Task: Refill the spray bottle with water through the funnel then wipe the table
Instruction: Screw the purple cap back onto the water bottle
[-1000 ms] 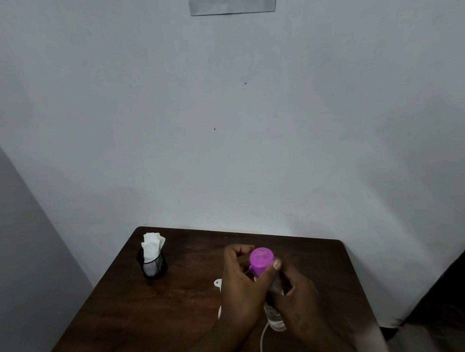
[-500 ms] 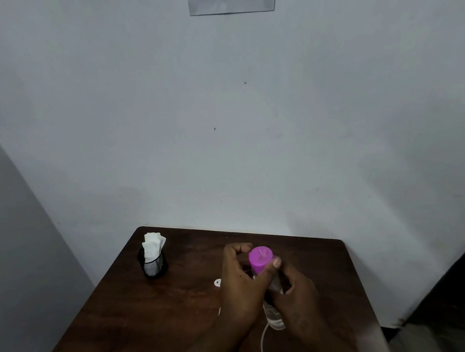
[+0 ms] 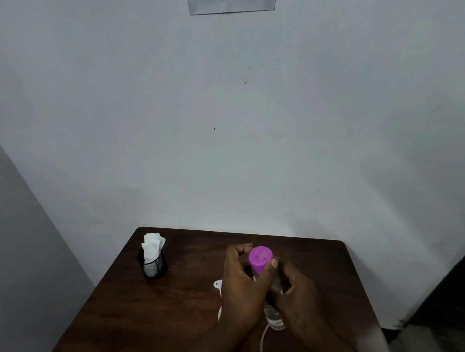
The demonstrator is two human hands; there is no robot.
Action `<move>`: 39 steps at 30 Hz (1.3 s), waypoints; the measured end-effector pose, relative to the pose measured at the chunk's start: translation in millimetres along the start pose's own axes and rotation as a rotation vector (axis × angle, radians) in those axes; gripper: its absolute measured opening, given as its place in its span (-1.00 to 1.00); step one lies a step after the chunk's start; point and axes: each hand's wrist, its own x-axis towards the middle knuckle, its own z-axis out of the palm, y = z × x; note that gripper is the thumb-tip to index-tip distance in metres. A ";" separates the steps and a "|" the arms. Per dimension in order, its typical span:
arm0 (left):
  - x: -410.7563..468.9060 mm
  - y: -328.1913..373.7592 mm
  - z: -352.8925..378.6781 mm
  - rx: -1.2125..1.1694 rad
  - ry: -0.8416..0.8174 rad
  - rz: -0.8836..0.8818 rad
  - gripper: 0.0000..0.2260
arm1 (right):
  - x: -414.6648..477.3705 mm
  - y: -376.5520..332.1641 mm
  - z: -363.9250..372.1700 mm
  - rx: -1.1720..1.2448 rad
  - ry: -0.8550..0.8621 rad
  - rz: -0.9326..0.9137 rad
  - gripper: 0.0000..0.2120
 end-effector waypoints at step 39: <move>17.1 3.0 -1.2 -0.080 -0.147 0.003 -0.62 | 17.3 -1.3 -16.9 0.085 -0.118 -0.008 -0.43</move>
